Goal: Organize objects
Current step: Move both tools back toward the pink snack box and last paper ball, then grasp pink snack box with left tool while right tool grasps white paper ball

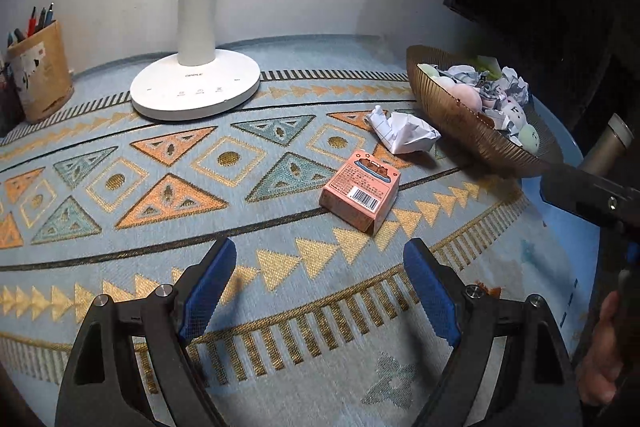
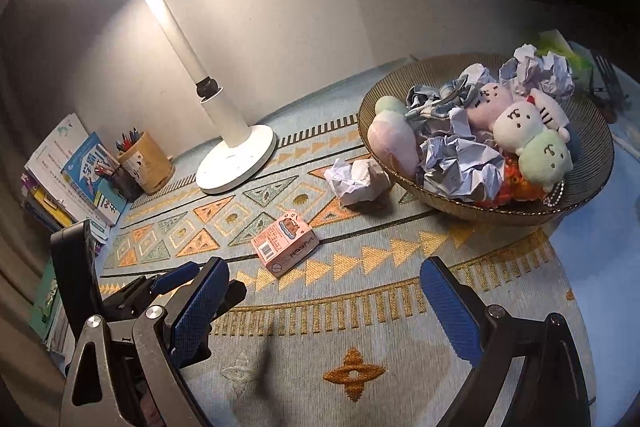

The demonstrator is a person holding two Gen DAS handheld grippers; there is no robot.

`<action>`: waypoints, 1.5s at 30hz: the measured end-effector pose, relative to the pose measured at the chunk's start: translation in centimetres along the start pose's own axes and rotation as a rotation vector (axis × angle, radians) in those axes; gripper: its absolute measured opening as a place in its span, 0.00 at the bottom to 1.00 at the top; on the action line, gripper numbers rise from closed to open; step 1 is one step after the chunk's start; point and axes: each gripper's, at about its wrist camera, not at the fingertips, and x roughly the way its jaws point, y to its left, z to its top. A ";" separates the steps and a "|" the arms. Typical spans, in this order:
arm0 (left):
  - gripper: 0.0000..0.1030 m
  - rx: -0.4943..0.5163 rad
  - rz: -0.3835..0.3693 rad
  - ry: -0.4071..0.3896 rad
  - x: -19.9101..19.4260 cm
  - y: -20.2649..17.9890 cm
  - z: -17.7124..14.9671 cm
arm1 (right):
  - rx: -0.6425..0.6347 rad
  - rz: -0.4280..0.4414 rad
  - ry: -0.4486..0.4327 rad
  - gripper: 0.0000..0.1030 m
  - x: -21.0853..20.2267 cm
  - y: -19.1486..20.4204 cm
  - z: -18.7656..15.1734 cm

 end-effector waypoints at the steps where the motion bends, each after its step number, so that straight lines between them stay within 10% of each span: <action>1: 0.82 0.011 -0.008 0.006 0.0 -0.2 0.0 | 0.013 0.012 0.003 0.93 0.3 0.0 0.1; 21: 0.72 0.248 -0.177 0.172 6.8 -3.1 4.4 | 0.278 -0.173 0.037 0.86 11.8 -2.0 5.3; 28: 0.38 0.260 -0.167 0.162 6.7 -3.4 4.2 | 0.241 -0.193 0.056 0.40 13.2 -1.8 5.5; 36: 0.37 0.156 -0.116 0.131 1.8 -2.2 2.2 | 0.185 -0.020 0.034 0.35 8.9 -0.2 4.2; 40: 0.36 -0.077 -0.067 0.166 -1.6 1.0 -0.2 | 0.091 0.082 0.056 0.36 4.4 1.3 2.2; 45: 0.36 -0.155 0.059 0.090 -5.3 3.2 -4.0 | -0.071 0.060 0.113 0.36 1.2 1.8 -2.3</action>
